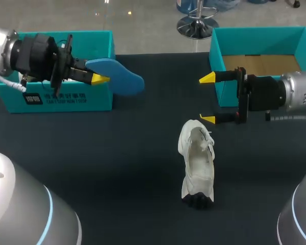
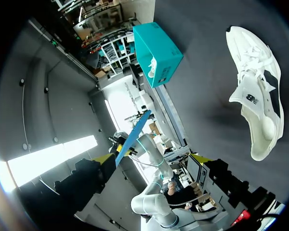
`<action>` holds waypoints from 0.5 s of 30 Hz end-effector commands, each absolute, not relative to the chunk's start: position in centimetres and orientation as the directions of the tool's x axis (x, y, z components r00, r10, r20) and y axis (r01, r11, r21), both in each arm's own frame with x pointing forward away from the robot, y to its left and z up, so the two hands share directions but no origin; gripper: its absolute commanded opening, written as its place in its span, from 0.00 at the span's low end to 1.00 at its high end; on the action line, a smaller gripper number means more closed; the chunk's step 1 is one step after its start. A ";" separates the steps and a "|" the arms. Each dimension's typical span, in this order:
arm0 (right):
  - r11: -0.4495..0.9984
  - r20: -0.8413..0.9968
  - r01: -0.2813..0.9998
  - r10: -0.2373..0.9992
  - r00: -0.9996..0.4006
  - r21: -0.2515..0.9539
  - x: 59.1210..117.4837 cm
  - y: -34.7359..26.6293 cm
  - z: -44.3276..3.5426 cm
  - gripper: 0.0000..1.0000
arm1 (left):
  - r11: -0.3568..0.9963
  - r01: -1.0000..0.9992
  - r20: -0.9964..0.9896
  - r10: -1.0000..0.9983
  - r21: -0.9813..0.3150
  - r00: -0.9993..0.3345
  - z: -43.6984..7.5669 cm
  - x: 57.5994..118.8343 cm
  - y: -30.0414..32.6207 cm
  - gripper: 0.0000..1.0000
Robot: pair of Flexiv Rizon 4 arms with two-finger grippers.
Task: Take the shoe out of the shoebox, open the shoe tongue, remove and reinsert the insole, then place the shoe into the shoebox
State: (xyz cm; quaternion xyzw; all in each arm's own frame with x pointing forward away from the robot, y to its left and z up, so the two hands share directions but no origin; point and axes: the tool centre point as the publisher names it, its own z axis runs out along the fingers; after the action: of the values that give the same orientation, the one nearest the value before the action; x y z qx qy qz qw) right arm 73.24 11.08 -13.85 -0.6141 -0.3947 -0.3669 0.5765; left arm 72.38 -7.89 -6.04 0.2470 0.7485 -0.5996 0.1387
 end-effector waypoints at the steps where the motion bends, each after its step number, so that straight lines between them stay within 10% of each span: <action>1: -0.024 0.906 0.908 0.062 0.419 -0.419 73.3 11.2 -13.9 1.00 | 0.159 0.537 -0.510 0.183 -0.828 -0.840 -6.2 72.1 -7.9 0.00; 15: -0.024 0.906 0.908 0.062 0.419 -0.419 73.3 11.2 -13.9 1.00 | 0.032 0.849 -0.827 0.210 -0.527 -0.521 -6.0 69.9 -6.5 0.00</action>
State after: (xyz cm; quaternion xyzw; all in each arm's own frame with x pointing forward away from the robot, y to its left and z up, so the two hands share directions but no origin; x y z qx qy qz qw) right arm 73.23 11.07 -13.84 -0.6141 -0.3948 -0.3667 0.5766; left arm 70.98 -7.73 -5.08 0.3361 0.7130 -0.5752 0.2188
